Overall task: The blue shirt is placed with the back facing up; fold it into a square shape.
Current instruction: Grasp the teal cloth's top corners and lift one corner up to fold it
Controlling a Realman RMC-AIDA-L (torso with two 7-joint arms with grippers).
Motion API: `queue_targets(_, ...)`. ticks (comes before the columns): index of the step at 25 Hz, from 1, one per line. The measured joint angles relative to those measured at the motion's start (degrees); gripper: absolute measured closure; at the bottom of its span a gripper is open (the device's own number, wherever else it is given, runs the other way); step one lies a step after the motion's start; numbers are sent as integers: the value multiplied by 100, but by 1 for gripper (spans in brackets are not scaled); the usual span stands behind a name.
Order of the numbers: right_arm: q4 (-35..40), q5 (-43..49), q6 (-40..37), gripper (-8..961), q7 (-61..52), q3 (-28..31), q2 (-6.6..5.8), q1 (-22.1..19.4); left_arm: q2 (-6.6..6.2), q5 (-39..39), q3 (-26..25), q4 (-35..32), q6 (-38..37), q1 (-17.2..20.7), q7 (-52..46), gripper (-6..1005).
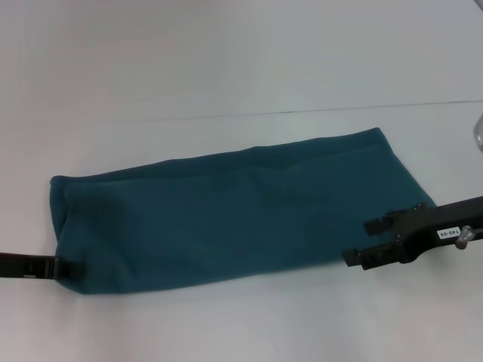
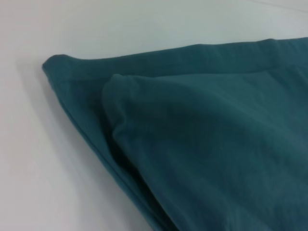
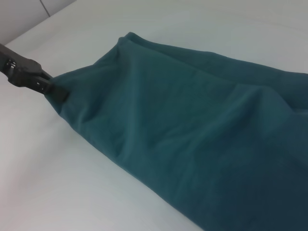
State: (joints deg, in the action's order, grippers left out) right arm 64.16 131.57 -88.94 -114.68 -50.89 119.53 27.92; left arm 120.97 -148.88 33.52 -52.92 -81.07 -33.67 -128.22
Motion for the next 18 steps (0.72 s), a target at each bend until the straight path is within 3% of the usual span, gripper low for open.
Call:
queue_targets(2, 0, -10, 0, 44, 19, 0, 0, 1, -2, 35, -2, 17, 0, -7, -1, 898)
queue_targets(9, -57, -260, 227, 52, 53, 43, 12, 4, -53, 166, -7, 27, -176, -115, 4, 936)
queue_targets(15, -574, -656, 885, 61, 276, 38, 26, 72, -92, 184, -8, -7, -373, -257, 24, 937)
queue_targets(18, -1162, -1380, 1413, 221, 1004, 0, 48, 88, -160, 271, -17, 0, -497, -310, 11, 937)
